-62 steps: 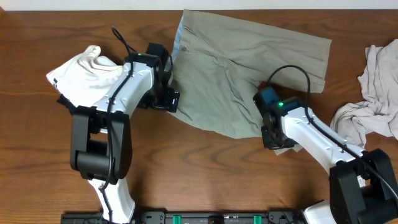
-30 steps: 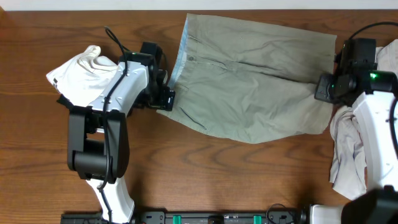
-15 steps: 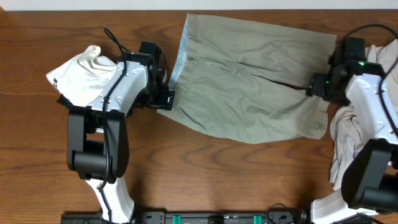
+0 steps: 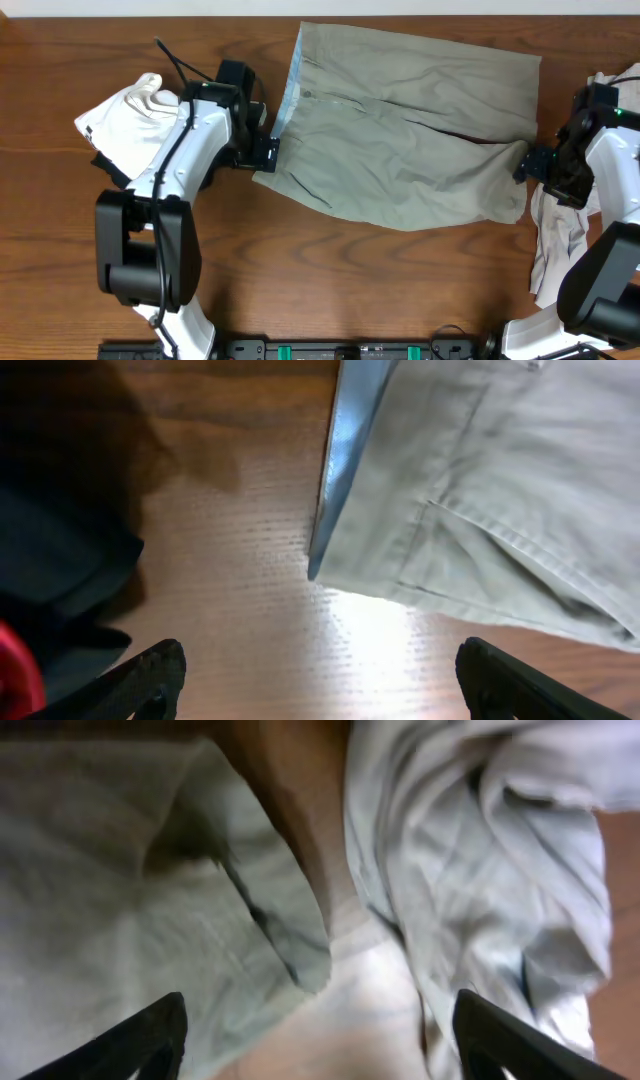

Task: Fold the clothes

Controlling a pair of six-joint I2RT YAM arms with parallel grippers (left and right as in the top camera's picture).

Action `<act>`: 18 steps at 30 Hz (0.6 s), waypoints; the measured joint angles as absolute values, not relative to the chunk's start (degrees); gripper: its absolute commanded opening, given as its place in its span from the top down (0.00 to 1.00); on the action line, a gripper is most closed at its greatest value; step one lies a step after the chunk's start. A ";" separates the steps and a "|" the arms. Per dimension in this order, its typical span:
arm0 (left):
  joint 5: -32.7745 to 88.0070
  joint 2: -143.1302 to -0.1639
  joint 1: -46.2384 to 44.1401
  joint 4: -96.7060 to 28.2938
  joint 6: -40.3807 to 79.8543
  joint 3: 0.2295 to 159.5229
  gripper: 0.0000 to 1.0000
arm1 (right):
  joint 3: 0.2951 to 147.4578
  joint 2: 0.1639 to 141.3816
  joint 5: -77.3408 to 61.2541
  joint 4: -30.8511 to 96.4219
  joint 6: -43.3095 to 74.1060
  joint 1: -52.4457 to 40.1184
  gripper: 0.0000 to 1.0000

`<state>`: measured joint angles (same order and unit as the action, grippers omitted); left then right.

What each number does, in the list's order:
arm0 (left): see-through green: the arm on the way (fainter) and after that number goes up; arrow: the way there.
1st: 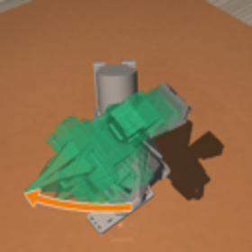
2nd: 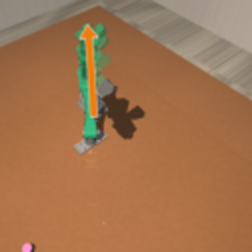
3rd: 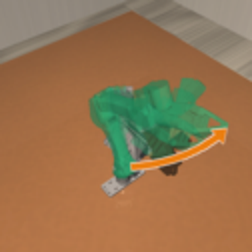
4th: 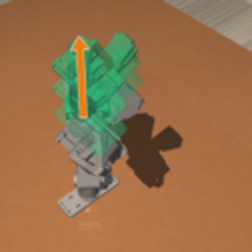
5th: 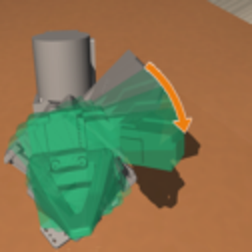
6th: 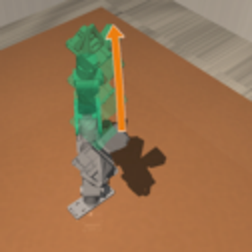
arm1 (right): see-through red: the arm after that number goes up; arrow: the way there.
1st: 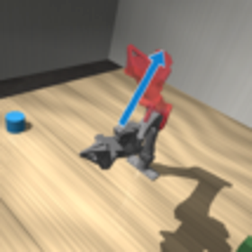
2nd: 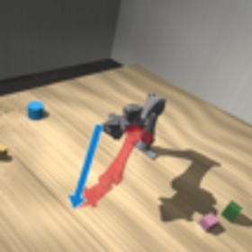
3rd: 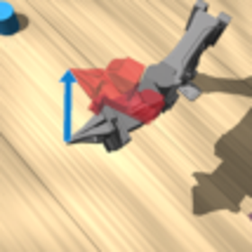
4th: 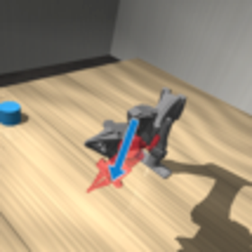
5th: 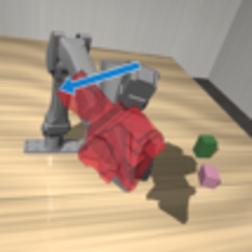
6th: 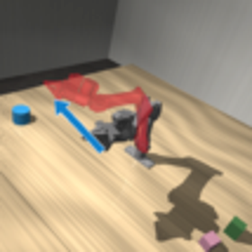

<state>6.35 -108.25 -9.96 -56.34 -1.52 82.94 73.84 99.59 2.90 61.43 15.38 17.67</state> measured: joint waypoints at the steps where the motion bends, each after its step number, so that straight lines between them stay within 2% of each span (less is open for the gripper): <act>1: 6.55 -108.20 -9.96 -56.62 -1.52 82.94 0.12 | 72.82 99.59 2.70 59.55 15.49 17.69 0.43; 3: 7.07 -108.20 -9.96 -57.08 -1.52 82.94 0.12 | 70.17 99.59 2.28 55.37 16.49 18.02 0.83; 4: 7.33 -108.20 -9.96 -57.43 -1.52 82.94 0.12 | 68.82 99.59 2.11 53.93 17.15 18.39 0.93; 18: 7.79 -108.20 -9.96 -58.94 -1.52 82.94 0.12 | 53.78 98.89 2.26 37.50 27.29 37.93 0.99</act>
<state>7.79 -108.20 -9.96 -58.94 -1.52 82.94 53.78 98.89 2.26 37.50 27.29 37.93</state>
